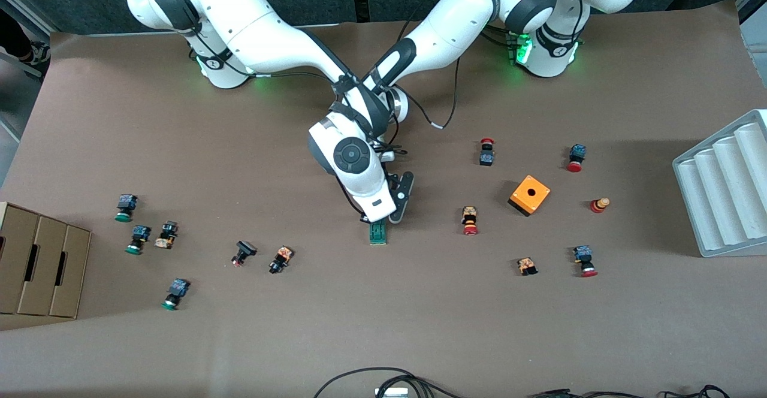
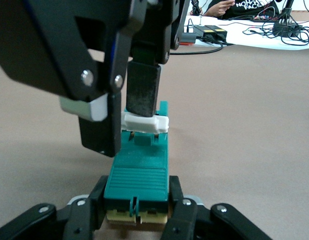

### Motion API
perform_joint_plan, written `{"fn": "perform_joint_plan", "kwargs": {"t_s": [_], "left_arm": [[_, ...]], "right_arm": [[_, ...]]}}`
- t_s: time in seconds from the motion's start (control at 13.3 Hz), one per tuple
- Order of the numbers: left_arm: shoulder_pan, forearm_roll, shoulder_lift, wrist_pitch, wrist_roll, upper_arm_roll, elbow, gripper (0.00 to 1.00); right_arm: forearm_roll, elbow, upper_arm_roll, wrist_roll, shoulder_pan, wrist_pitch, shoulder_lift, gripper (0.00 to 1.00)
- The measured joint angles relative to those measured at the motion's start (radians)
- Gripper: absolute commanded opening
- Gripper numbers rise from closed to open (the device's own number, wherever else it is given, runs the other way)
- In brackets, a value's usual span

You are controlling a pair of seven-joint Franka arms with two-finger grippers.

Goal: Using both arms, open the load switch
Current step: 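Press the white lever fully down with the right gripper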

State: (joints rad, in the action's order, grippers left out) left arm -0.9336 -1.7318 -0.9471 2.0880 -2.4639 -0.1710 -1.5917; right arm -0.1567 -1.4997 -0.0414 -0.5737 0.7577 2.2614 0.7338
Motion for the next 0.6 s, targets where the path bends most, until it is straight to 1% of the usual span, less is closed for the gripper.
{"fn": "perform_joint_plan", "kwargs": {"t_s": [0.6], "left_arm": [[0.0,0.0,0.0,0.0,0.0,0.0,0.0,0.53]], "right_arm": [[0.0,-0.005,0.0,0.039,0.002,0.005,0.0,0.48]]}}
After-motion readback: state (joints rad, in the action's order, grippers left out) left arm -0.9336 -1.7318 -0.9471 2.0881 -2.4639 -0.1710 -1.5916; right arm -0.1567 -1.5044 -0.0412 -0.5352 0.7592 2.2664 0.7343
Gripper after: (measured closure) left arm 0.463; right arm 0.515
